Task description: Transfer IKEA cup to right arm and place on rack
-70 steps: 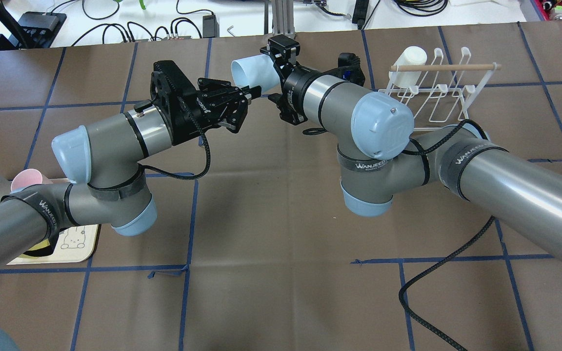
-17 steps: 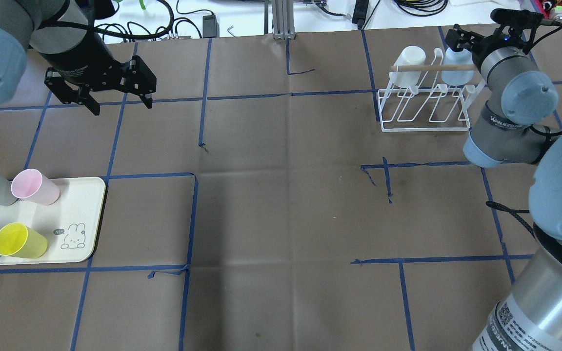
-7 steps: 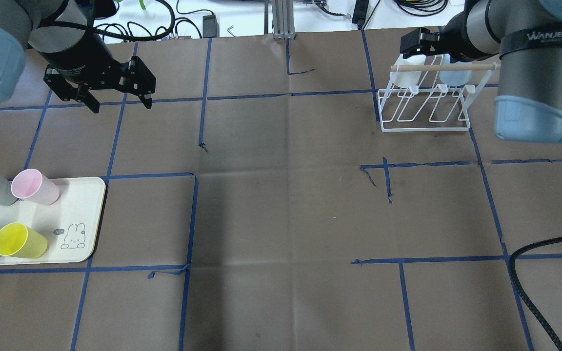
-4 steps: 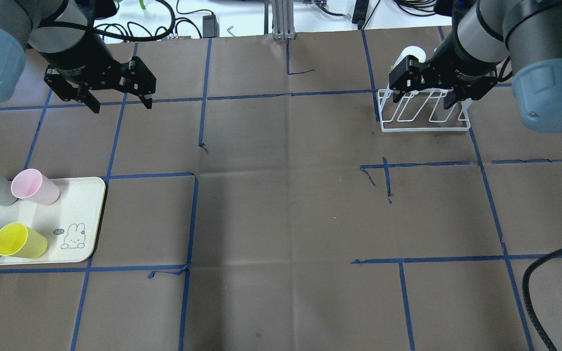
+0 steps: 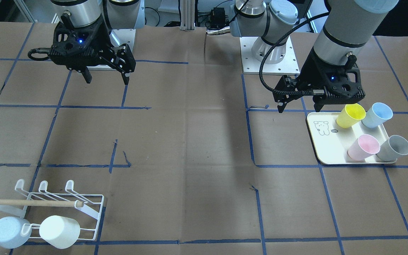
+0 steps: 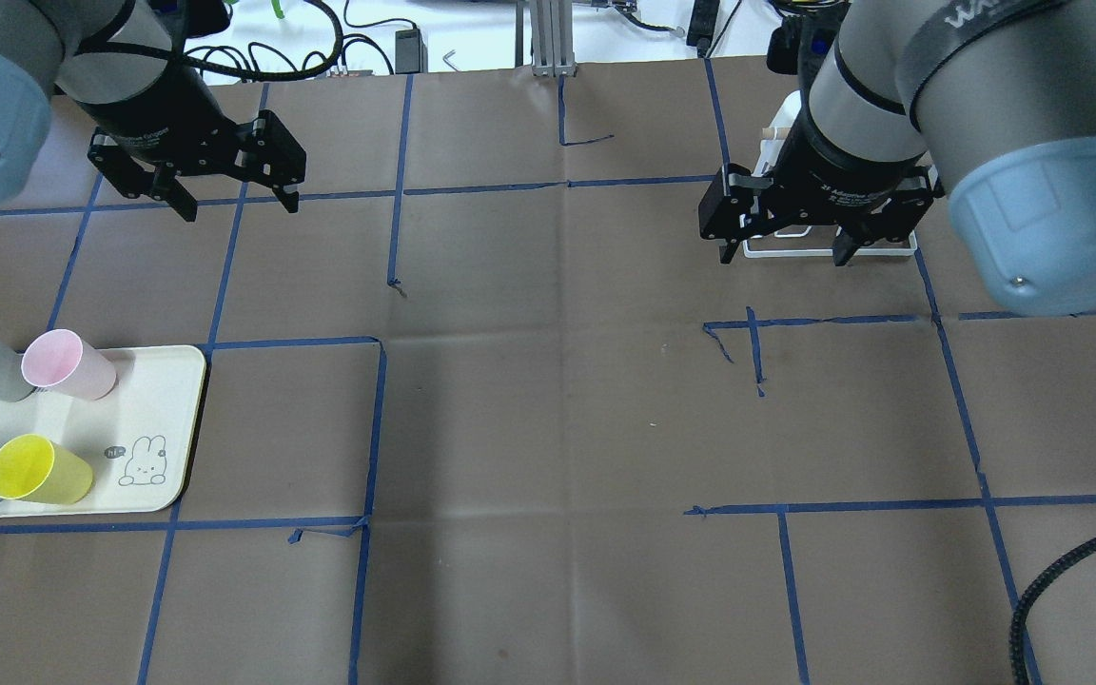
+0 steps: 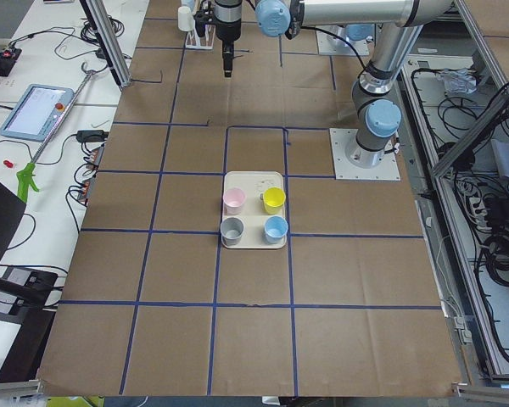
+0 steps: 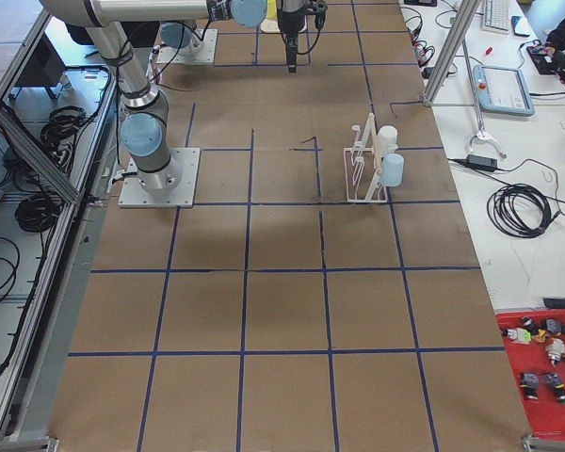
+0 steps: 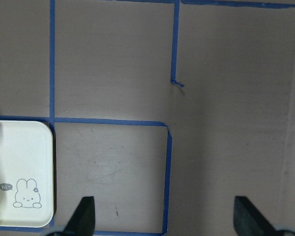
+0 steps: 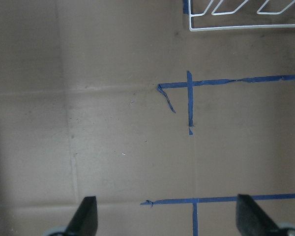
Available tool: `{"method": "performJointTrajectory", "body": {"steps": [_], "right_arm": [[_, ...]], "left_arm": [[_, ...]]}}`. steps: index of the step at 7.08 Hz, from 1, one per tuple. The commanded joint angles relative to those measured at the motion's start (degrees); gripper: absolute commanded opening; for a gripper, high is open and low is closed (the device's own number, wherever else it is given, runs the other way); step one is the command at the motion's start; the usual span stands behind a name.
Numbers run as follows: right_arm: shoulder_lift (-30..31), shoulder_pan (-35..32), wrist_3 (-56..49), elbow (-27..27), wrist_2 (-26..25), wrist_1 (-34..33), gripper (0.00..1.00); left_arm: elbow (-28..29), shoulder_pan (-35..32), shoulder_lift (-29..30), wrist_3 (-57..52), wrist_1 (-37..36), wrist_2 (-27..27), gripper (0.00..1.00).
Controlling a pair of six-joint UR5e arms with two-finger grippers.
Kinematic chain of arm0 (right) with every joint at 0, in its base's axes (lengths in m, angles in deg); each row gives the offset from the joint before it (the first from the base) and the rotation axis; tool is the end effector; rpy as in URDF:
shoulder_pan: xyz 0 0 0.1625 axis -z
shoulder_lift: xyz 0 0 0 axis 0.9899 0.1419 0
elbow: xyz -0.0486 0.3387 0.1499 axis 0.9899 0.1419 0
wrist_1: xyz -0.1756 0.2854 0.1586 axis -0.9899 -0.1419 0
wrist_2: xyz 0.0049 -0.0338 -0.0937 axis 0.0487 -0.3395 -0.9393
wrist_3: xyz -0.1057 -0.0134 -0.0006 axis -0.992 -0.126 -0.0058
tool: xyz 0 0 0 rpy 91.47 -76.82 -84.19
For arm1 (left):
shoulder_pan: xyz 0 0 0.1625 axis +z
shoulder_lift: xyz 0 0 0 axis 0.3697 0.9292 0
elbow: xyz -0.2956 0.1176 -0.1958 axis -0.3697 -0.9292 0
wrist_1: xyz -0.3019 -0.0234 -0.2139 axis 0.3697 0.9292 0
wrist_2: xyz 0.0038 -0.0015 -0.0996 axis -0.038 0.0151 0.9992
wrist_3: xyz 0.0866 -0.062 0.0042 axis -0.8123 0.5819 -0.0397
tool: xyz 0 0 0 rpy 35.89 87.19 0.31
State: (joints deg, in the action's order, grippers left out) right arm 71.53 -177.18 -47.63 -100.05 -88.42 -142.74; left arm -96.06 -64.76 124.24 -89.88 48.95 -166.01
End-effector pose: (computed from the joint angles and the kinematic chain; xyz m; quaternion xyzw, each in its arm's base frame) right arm 0.1765 -0.4046 0.4282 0.0323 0.9986 -0.0332 0.0267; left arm -0.1043 -0.4755 0.4219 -0.0225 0.9994 -0.0270 0.0004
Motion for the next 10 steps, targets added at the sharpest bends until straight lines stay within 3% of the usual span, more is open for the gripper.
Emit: {"method": "performJointTrajectory", "body": {"steps": [1, 10], "right_arm": [[0.26, 3.47, -0.61, 0.7, 1.49, 2.31, 1.0], [0.79, 1.91, -0.7, 0.62, 0.96, 3.82, 1.0]], "left_arm": [[-0.01, -0.03, 0.0, 0.0, 0.0, 0.01, 0.99], [-0.01, -0.03, 0.0, 0.09, 0.0, 0.01, 0.99]]}}
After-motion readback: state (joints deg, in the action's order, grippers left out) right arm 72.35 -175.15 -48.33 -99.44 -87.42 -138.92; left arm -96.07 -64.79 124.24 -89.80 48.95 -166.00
